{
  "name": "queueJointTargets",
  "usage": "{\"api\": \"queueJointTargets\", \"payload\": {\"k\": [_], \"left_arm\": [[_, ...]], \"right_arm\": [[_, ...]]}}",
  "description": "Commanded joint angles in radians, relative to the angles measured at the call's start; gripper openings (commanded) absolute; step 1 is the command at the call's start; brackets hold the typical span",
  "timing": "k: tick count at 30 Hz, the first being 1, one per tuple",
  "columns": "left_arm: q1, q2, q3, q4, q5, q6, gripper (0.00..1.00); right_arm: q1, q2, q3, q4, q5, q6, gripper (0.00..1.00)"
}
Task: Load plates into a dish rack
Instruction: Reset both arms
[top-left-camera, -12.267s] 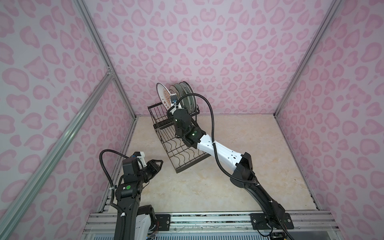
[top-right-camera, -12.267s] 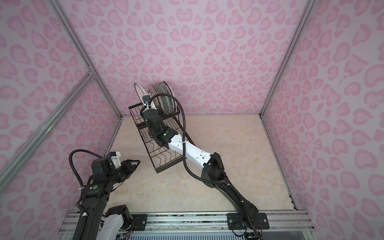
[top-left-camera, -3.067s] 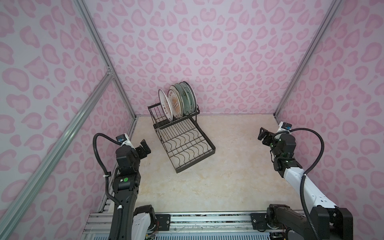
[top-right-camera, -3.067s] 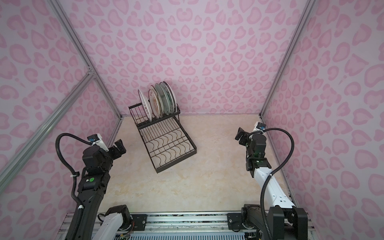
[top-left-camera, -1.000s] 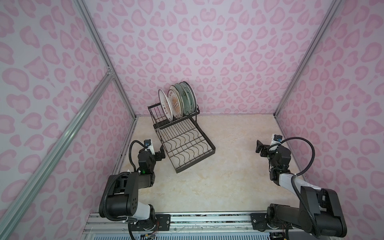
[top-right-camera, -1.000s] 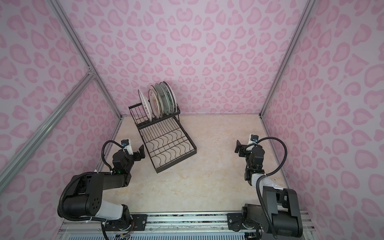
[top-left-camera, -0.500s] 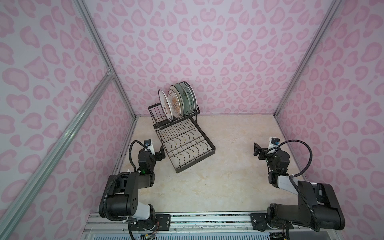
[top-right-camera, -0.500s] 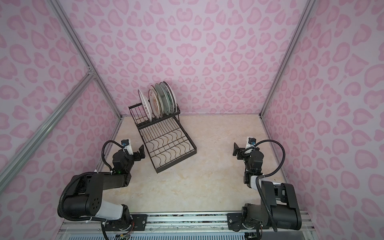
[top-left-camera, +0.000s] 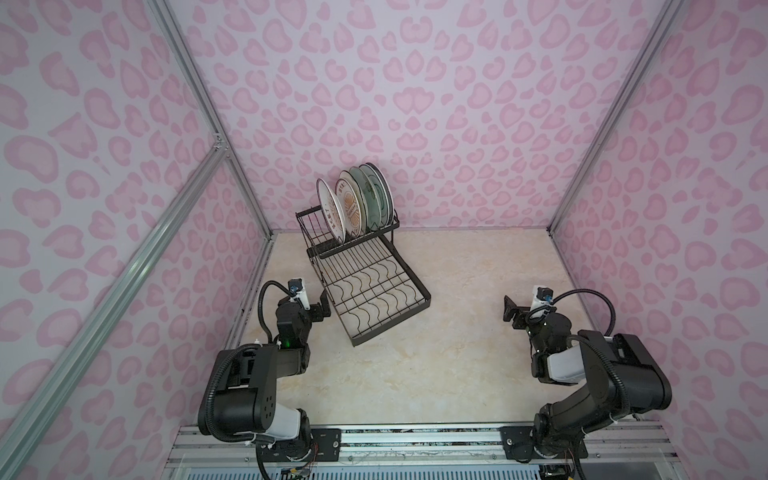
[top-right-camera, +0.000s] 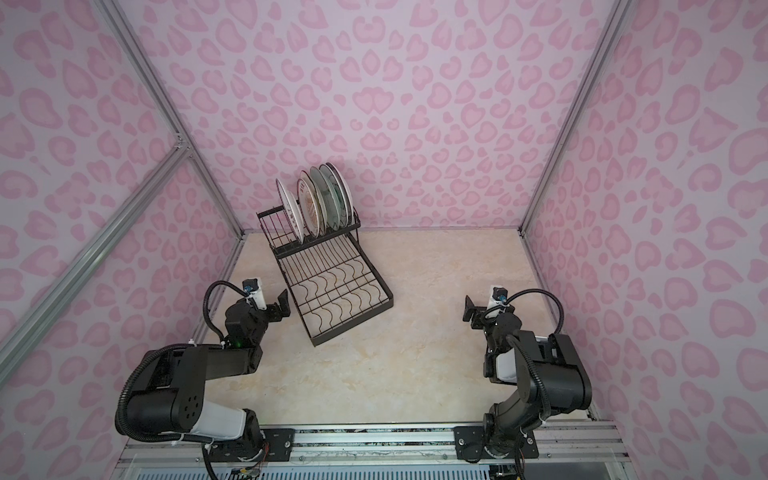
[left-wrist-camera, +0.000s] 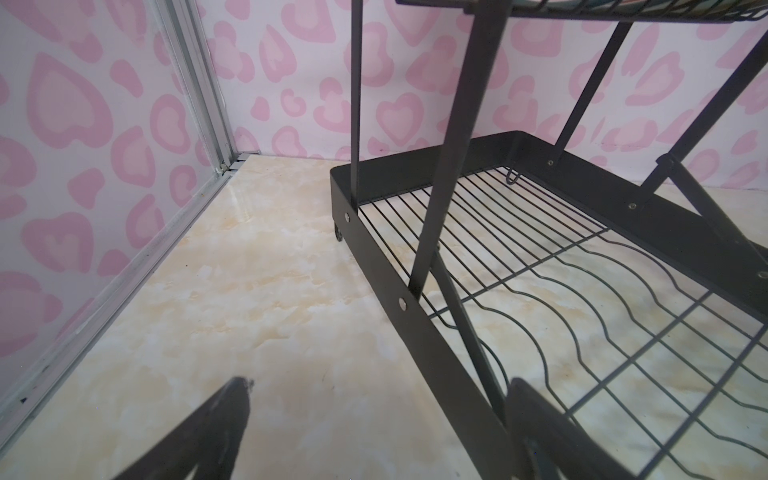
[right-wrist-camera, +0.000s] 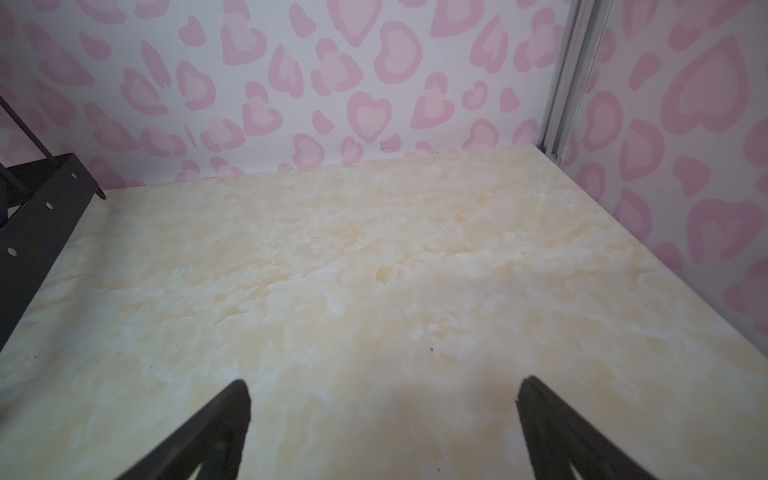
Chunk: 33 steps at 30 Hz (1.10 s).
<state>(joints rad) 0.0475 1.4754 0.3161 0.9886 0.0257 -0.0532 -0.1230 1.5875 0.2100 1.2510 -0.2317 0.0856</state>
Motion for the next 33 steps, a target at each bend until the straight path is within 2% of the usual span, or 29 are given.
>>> {"api": "queueJointTargets", "payload": {"k": [1, 3, 5, 33], "left_arm": [[0.0, 0.003, 0.009, 0.012, -0.003, 0.002, 0.98], [0.0, 0.003, 0.008, 0.011, -0.003, 0.002, 0.97], [0.0, 0.003, 0.009, 0.012, -0.003, 0.003, 0.98], [-0.001, 0.006, 0.015, 0.002, -0.009, 0.003, 0.98]], "right_arm": [[0.015, -0.006, 0.041, -0.035, 0.024, -0.021, 0.99], [0.054, -0.012, 0.101, -0.163, 0.079, -0.056, 0.99], [0.115, -0.022, 0.126, -0.231, 0.215, -0.076, 0.99], [0.117, -0.019, 0.112, -0.195, 0.221, -0.078, 0.99]]}}
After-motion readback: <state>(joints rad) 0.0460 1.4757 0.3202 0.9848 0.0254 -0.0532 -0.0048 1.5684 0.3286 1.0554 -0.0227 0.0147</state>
